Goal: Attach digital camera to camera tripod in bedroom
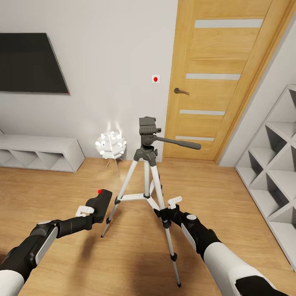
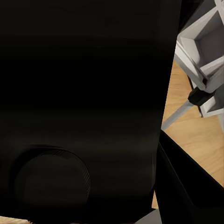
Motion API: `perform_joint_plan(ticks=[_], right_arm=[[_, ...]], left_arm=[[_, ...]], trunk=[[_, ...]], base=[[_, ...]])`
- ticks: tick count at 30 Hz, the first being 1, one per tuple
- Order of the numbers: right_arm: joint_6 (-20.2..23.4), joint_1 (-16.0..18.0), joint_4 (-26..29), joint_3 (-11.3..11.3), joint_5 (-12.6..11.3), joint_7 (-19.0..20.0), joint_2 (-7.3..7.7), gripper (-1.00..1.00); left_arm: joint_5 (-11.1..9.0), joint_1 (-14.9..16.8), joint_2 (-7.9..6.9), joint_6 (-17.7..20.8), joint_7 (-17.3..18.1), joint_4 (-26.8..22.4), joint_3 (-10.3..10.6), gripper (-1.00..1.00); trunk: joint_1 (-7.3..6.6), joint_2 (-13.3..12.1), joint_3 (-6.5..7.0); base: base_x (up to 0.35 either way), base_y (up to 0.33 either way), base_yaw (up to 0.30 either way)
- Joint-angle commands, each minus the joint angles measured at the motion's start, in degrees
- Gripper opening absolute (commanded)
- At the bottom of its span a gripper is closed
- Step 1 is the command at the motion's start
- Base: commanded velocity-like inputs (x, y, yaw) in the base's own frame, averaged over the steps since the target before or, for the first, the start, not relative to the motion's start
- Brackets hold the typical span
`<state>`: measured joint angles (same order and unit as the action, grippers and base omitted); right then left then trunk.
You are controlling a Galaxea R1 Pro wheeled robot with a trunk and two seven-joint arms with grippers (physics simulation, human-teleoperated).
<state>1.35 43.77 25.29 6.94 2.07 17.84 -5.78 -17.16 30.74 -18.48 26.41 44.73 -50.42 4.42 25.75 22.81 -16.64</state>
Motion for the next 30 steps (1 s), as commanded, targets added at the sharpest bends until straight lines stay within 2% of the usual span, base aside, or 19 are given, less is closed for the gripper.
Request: perform_joint_plan(ticks=[1,3,4,14,30], right_arm=[[0.1,0.1,0.0,0.0,0.2,-0.2,0.0,1.0],[0.1,0.1,-0.1,0.0,0.4,-1.2,-0.09,1.0],[0.1,0.1,-0.1,0.0,0.5,-1.7,-0.14,-1.0],[-1.3,0.1,-0.2,0.0,0.8,-2.6,-0.88,-1.0],[-3.2,0.0,-0.2,0.3,1.1,-2.6,-0.84,-1.0]], left_arm=[[-0.5,0.0,-0.06,0.4,0.0,0.0,0.1,-1.0],[-0.5,0.0,-0.06,0.4,0.0,0.0,0.1,-1.0],[-0.5,0.1,-0.06,0.4,0.0,0.0,0.1,-1.0],[-0.5,0.1,-0.06,0.4,0.0,0.0,0.1,-1.0],[-0.5,0.0,0.06,0.5,0.0,-0.4,0.1,-1.0]], trunk=[[0.03,0.1,-0.1],[0.03,0.1,-0.1],[0.03,0.1,-0.1],[0.03,0.1,-0.1],[0.03,0.1,-0.1]], base=[[0.0,0.0,0.0],[0.0,0.0,0.0],[0.0,0.0,0.0],[0.0,0.0,0.0],[0.0,0.0,0.0]])
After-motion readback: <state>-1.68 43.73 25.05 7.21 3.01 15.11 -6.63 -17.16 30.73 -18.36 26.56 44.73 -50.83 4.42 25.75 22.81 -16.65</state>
